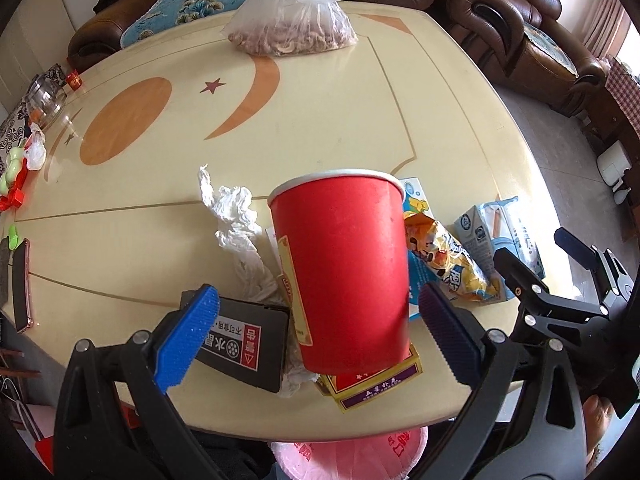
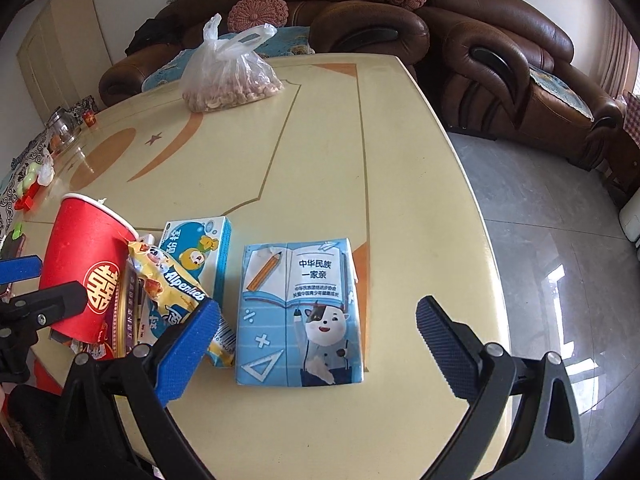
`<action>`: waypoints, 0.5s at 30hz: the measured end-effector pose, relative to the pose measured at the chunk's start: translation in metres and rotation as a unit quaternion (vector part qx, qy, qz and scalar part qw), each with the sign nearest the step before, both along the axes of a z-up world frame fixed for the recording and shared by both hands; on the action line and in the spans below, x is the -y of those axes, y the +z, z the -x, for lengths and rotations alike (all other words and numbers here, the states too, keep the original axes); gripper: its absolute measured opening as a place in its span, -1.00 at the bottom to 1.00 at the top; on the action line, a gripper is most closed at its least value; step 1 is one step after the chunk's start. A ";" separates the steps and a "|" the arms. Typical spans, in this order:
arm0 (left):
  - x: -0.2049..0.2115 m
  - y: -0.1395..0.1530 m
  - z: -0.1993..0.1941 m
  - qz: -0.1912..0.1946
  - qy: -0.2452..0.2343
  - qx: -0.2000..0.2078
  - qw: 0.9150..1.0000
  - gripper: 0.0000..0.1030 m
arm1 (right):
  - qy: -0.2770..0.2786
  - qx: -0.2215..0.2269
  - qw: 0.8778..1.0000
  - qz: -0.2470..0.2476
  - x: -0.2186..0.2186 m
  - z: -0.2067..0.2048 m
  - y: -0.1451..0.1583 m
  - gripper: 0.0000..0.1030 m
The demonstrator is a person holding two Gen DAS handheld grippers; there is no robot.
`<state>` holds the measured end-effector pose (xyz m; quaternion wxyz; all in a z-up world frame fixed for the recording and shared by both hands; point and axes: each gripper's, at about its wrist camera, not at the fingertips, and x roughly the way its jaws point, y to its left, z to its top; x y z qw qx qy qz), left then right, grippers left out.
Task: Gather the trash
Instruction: 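Reach the left tool to the red cup while the right tool reaches the milk carton, then grasp the red cup with the left tool while the right tool grasps the milk carton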
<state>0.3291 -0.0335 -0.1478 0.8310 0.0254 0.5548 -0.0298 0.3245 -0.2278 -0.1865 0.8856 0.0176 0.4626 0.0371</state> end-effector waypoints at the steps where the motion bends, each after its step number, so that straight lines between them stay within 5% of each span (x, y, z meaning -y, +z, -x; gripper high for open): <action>1: 0.000 -0.002 -0.002 -0.002 0.001 -0.002 1.000 0.90 | -0.001 0.001 1.000 0.006 -0.001 -0.002 -0.002 0.87; 10: 0.002 -0.018 -0.017 -0.007 0.006 -0.022 1.000 0.90 | 0.001 -0.013 1.000 0.007 0.002 -0.011 -0.020 0.87; 15: 0.002 -0.024 -0.022 -0.010 0.008 -0.031 0.999 0.90 | 0.010 -0.015 1.000 0.001 0.002 -0.012 -0.026 0.60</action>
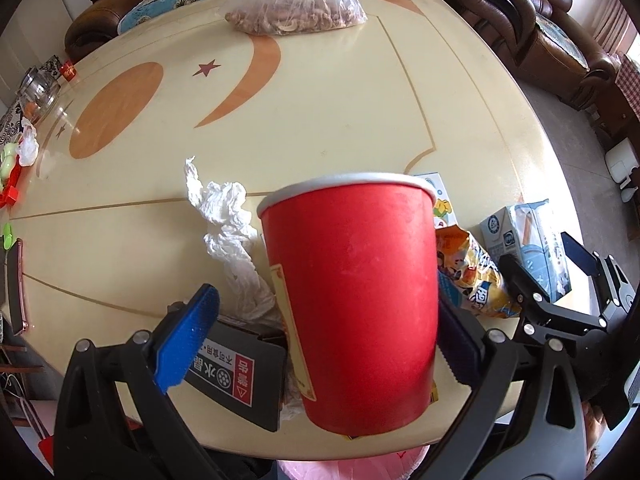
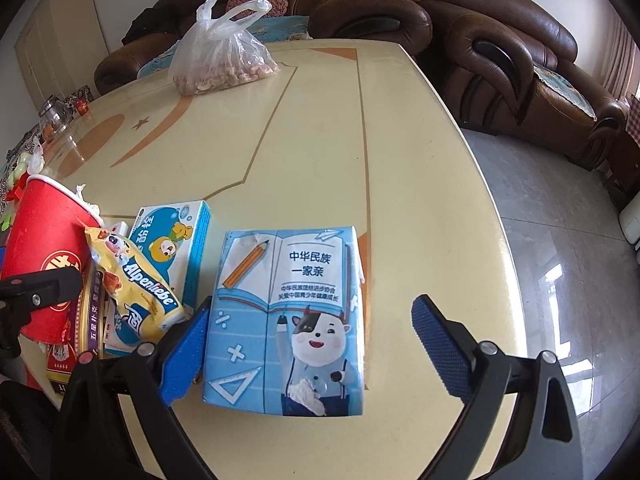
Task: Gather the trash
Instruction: 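Grasp the red cup with the left tool while the right tool grasps the milk carton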
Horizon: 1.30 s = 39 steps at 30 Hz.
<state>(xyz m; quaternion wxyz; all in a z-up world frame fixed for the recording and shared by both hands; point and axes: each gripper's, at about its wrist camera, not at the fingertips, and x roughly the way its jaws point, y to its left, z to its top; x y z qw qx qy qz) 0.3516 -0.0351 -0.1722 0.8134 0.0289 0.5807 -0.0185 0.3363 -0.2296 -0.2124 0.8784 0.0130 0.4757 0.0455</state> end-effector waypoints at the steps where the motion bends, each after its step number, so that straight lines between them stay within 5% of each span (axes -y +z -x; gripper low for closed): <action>1: 0.000 -0.002 -0.001 0.000 0.000 -0.003 1.000 0.89 | 0.000 -0.002 1.000 0.000 0.000 -0.001 -0.001 0.54; 3: -0.001 -0.006 -0.005 0.001 0.002 -0.013 1.000 0.81 | 0.002 -0.008 1.000 0.001 0.000 -0.002 -0.005 0.28; 12: -0.002 -0.009 -0.008 0.029 0.003 -0.027 0.999 0.34 | -0.007 0.020 1.000 -0.002 0.010 0.005 0.005 0.27; 39: -0.016 0.042 0.009 0.057 -0.003 0.049 0.997 0.32 | -0.028 0.071 0.997 -0.012 0.021 0.021 0.034 0.28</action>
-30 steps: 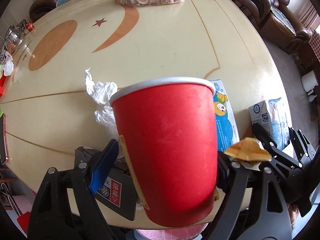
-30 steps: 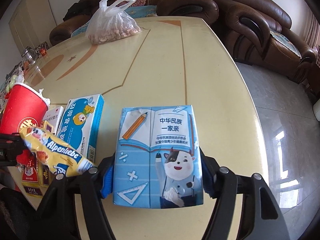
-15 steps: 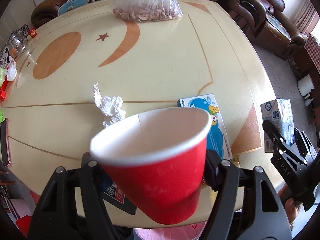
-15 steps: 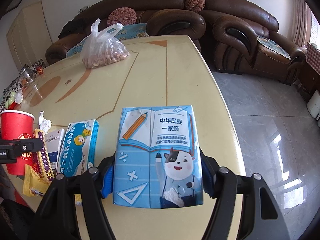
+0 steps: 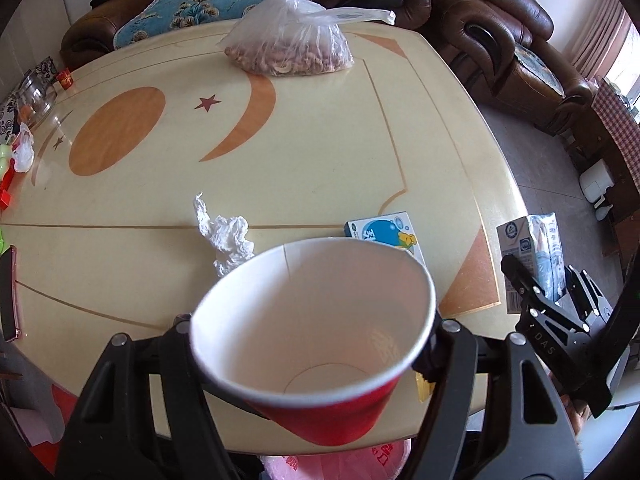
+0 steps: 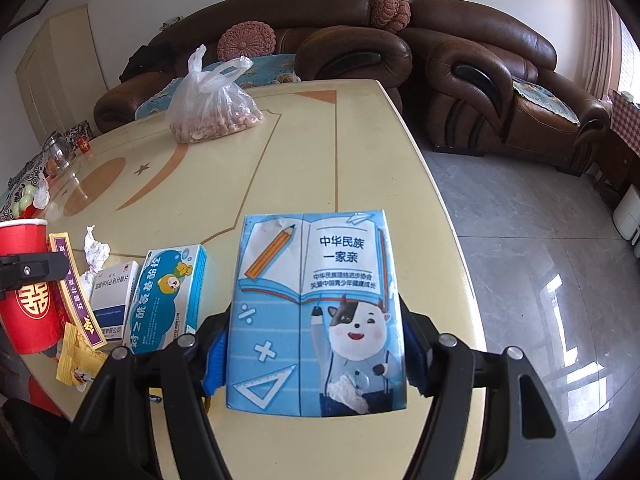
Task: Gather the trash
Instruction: 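Grasp the red cup with the left tool while the right tool grasps the milk carton, then carry the red cup and milk carton with both tools over the pink bin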
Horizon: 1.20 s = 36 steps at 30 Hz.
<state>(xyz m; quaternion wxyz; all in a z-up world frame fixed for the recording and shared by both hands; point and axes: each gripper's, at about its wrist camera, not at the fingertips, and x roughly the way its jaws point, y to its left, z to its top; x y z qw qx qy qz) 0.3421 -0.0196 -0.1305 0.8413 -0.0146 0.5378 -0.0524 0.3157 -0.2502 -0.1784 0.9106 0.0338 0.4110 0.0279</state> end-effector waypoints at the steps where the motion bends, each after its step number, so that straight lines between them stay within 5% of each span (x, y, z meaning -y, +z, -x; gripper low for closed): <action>1: -0.001 -0.001 -0.002 -0.003 0.004 0.000 1.000 0.32 | 0.004 -0.001 1.000 -0.001 -0.001 0.000 0.000 0.28; 18: -0.011 -0.011 -0.004 -0.016 0.029 0.007 0.999 0.33 | 0.025 -0.009 1.000 -0.011 -0.007 -0.001 -0.004 0.28; 28: -0.018 0.014 0.005 -0.017 0.026 0.039 0.999 0.27 | 0.020 0.006 1.000 0.000 -0.011 0.003 0.006 0.28; 36: -0.025 0.044 0.022 -0.014 0.018 0.058 0.998 0.26 | 0.008 0.037 0.999 0.005 -0.014 0.022 0.043 0.27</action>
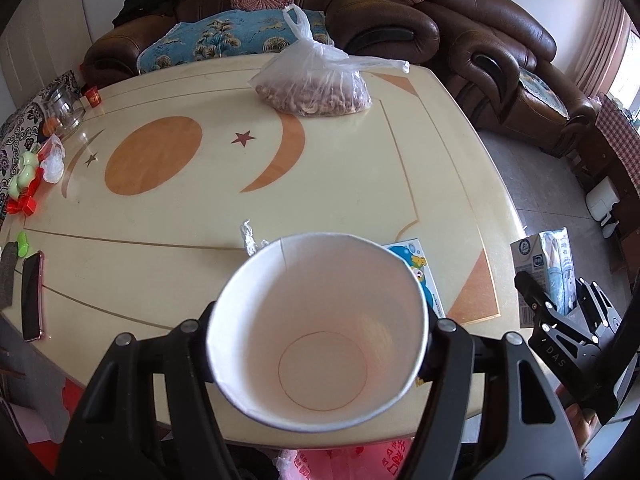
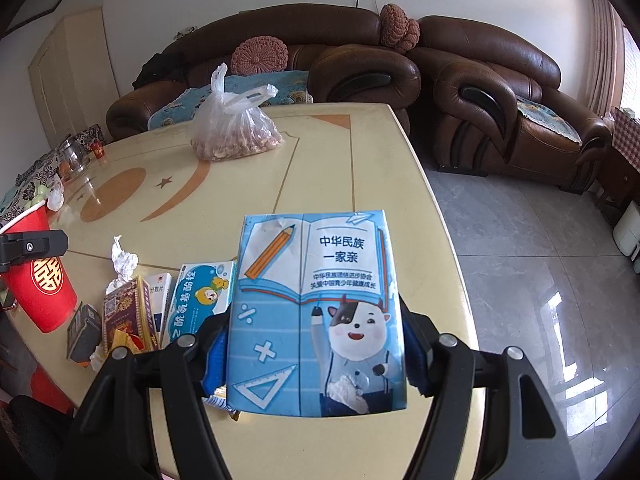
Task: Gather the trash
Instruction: 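Carry the red cup and milk carton with both tools over the pink bin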
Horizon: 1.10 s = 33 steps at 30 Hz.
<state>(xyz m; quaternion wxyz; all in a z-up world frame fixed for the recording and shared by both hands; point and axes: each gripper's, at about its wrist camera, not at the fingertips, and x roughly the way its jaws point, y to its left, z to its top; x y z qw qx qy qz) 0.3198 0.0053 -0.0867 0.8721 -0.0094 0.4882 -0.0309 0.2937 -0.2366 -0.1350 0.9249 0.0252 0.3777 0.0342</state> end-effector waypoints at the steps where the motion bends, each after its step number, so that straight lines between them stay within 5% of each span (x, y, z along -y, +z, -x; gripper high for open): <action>1: -0.002 0.005 0.004 0.001 -0.003 0.004 1.000 0.26 | 0.000 0.004 1.000 0.001 -0.001 0.004 0.006 0.27; 13: -0.027 0.036 0.076 0.006 -0.025 0.022 0.999 0.26 | 0.028 0.033 0.999 0.022 -0.034 0.075 0.066 0.27; 33: -0.040 0.028 0.190 0.009 -0.056 0.025 0.998 0.26 | 0.062 0.033 0.997 0.034 -0.087 0.199 0.089 0.28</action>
